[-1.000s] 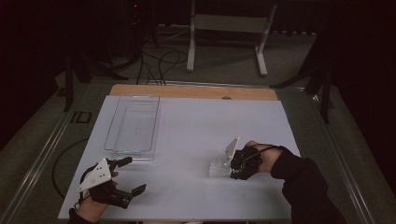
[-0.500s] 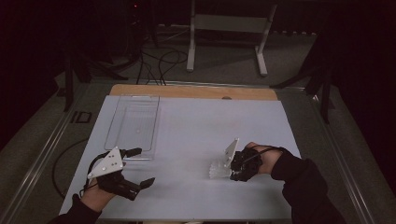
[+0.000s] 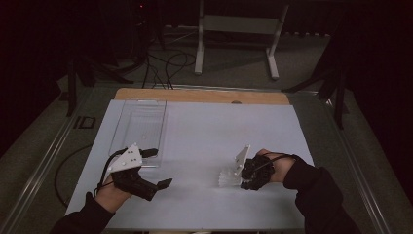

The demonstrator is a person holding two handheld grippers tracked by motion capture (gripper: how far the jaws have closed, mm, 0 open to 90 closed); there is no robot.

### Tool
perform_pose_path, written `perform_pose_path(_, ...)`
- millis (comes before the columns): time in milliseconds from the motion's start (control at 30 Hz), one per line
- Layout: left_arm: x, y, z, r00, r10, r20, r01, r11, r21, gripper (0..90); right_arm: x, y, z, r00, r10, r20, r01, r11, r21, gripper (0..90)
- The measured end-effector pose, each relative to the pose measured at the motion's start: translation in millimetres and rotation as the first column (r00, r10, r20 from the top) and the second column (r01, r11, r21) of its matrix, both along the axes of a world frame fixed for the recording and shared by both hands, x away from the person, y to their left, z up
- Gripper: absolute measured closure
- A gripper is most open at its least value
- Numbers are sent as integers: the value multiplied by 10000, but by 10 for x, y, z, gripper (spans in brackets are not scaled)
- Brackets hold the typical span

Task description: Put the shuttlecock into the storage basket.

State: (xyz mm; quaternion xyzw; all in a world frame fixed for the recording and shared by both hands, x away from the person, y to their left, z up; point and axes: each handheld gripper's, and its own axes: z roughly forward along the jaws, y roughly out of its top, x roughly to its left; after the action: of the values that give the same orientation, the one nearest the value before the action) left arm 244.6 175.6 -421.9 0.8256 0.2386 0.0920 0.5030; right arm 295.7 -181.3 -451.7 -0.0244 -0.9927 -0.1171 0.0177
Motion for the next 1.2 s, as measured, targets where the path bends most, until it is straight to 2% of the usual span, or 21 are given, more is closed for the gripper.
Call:
perform_pose_path(33,0,0,0,10000,0,0,0,10000,0,0,0,0,0,10000,0,0,0,10000,0,664)
perform_pose_path(67,15,-38,27,10000,49,36,-49,9997,219,0,-2,6,11,10000,28,81,-28,10000,55,664)
perform_pose_path(300,88,-123,99,9999,-90,-52,93,9984,551,0,1,26,52,9997,68,216,-71,9999,146,664)
perform_pose_path(333,103,-169,117,9999,-139,-38,142,9967,803,0,-4,29,54,9998,78,201,-81,9999,151,664)
perform_pose_path(367,103,-169,117,9999,-139,-38,142,9967,803,0,-5,33,57,9998,92,194,-95,9998,151,664)
perform_pose_path(400,120,-216,136,9998,-208,-48,212,9941,1062,0,-7,36,60,9996,105,250,-109,9998,135,664)
perform_pose_path(433,120,-216,136,9998,-208,-48,212,9941,1062,0,-6,38,65,9996,136,242,-140,9998,145,664)
perform_pose_path(467,139,-268,152,9993,-367,-95,376,9913,1265,0,-11,41,70,9996,129,246,-133,9998,143,663)
perform_pose_path(700,180,-416,172,9954,-940,-170,954,9864,1340,6,-22,67,78,9994,207,277,-211,9997,141,664)
perform_pose_path(733,196,-468,170,9939,-1084,-201,1102,9832,1455,6,-20,71,81,9994,207,281,-211,9997,150,664)
perform_pose_path(1033,257,-632,160,9899,-1393,-269,1418,9778,1542,6,-28,106,62,9992,309,265,-313,9993,179,664)
perform_pose_path(1067,258,-672,159,9888,-1473,-250,1494,9744,1680,6,-36,113,49,9992,301,272,-306,9994,163,664)
perform_pose_path(1167,265,-704,161,9873,-1566,-267,1589,9717,1746,6,-46,120,32,9990,370,245,-374,9991,195,664)
perform_pose_path(1200,280,-733,163,9860,-1628,-350,1664,9687,1841,6,-55,127,26,9988,421,245,-424,9990,128,664)
